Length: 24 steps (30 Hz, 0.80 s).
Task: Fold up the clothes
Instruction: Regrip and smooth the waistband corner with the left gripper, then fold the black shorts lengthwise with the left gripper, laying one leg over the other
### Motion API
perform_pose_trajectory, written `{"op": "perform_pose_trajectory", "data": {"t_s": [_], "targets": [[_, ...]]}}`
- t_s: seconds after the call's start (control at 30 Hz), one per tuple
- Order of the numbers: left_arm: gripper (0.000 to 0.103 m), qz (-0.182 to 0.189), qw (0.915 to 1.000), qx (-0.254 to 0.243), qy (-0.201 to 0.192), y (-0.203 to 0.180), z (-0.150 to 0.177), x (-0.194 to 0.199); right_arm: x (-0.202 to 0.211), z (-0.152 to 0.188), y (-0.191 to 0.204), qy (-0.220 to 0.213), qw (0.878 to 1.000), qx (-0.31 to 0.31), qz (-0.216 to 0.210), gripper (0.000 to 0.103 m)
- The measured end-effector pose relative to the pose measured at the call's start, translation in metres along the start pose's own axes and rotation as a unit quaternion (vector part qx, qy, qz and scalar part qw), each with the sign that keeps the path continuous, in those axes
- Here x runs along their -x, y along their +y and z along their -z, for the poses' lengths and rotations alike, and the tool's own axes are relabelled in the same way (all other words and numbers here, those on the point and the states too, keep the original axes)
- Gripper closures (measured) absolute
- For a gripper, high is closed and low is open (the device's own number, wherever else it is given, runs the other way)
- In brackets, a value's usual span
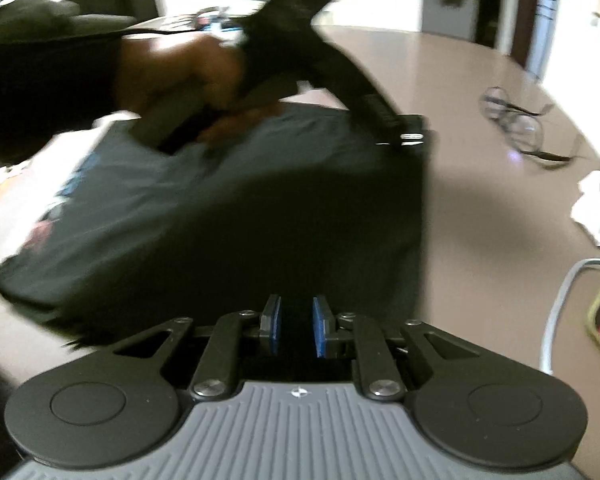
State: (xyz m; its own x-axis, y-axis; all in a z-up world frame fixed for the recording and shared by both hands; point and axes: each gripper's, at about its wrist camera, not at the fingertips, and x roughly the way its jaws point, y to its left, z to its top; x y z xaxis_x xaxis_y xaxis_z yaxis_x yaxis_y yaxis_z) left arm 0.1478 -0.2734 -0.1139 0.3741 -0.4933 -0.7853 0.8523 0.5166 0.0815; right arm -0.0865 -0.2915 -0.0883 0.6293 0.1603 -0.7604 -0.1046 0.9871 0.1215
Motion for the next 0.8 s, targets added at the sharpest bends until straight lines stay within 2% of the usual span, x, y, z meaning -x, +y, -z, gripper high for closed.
{"op": "perform_pose_trajectory", "data": {"t_s": [0.1, 0.23, 0.37, 0.53, 0.7, 0.8], "targets": [[0.039, 0.005, 1.0000, 0.005, -0.002, 0.006, 0.004, 0.006, 0.003, 0.001, -0.004, -0.019, 0.999, -0.029, 0.017, 0.086], [0.038, -0.006, 1.0000, -0.002, 0.002, 0.011, 0.009, 0.005, 0.000, 0.004, -0.023, -0.013, 0.996, -0.072, 0.050, 0.088], [0.037, -0.012, 0.9997, 0.020, -0.002, 0.023, 0.012, 0.009, 0.008, 0.008, -0.030, 0.002, 0.996, -0.066, 0.065, 0.086], [0.037, -0.012, 0.9992, 0.031, -0.022, 0.034, 0.026, 0.032, 0.011, 0.002, -0.037, -0.030, 0.993, -0.103, 0.054, 0.086], [0.038, -0.018, 0.9969, 0.073, -0.024, 0.054, 0.050, 0.048, -0.011, -0.014, -0.036, -0.060, 0.991, -0.096, 0.073, 0.086], [0.042, -0.007, 0.9945, 0.101, -0.026, 0.061, 0.065, 0.053, -0.032, -0.031, -0.043, -0.077, 0.988, -0.097, 0.091, 0.086]]}}
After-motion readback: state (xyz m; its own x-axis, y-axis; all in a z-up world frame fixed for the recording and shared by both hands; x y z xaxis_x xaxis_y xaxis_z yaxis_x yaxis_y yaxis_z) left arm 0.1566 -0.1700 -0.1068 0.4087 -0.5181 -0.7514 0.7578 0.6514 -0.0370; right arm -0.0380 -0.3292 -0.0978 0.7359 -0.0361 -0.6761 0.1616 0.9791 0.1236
